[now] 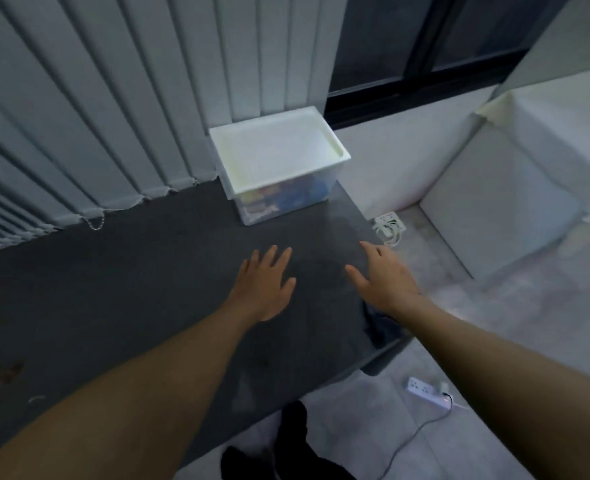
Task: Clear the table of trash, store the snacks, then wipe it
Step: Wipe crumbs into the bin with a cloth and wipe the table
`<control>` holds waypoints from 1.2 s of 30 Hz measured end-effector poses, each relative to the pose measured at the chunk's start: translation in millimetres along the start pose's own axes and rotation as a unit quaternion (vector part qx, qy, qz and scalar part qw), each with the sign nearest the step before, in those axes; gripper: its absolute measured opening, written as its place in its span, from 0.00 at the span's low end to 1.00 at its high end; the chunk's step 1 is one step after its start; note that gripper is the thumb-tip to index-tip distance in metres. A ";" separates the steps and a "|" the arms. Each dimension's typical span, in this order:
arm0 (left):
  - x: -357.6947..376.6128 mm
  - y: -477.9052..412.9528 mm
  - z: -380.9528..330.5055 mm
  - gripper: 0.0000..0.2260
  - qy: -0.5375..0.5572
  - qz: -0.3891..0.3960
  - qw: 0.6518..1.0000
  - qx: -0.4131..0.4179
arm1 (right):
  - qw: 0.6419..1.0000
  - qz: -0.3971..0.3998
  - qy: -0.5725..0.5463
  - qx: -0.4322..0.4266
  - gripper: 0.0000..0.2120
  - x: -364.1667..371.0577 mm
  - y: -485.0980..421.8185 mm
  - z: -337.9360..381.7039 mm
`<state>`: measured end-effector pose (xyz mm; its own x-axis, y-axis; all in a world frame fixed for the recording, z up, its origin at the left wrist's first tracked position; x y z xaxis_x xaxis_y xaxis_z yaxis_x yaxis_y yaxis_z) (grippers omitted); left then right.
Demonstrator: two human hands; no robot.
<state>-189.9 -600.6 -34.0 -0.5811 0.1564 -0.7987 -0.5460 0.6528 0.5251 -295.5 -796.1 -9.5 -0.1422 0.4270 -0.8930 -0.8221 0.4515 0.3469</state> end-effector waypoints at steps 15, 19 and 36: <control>108.6 -39.2 4.2 0.36 -0.032 0.182 0.982 -0.029 | 0.974 0.162 -0.105 0.115 0.15 80.4 -9.1 -81.8; 95.4 -36.2 -1.7 0.42 -0.036 0.193 0.980 -0.022 | 0.969 0.172 -0.159 0.075 0.09 75.5 -8.4 -55.6; -54.0 65.5 60.7 0.13 0.275 -0.102 0.956 0.004 | 0.966 0.175 -0.049 -0.186 0.13 -3.1 7.2 149.7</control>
<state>-157.6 -521.3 25.6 -0.6939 -0.3864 -0.6076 -0.6781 0.6345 0.3709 -218.4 -676.9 38.7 -0.4096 0.5823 -0.7023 -0.8766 -0.0379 0.4798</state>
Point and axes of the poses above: each hand's wrist, its own y-axis away from the middle knuckle, its own x-axis out of the palm, z = x × y, the point moved 10 cm from there along -y, towards the middle knuckle, and after that the axes turned 9 degrees about z, right-handed, at the moved point
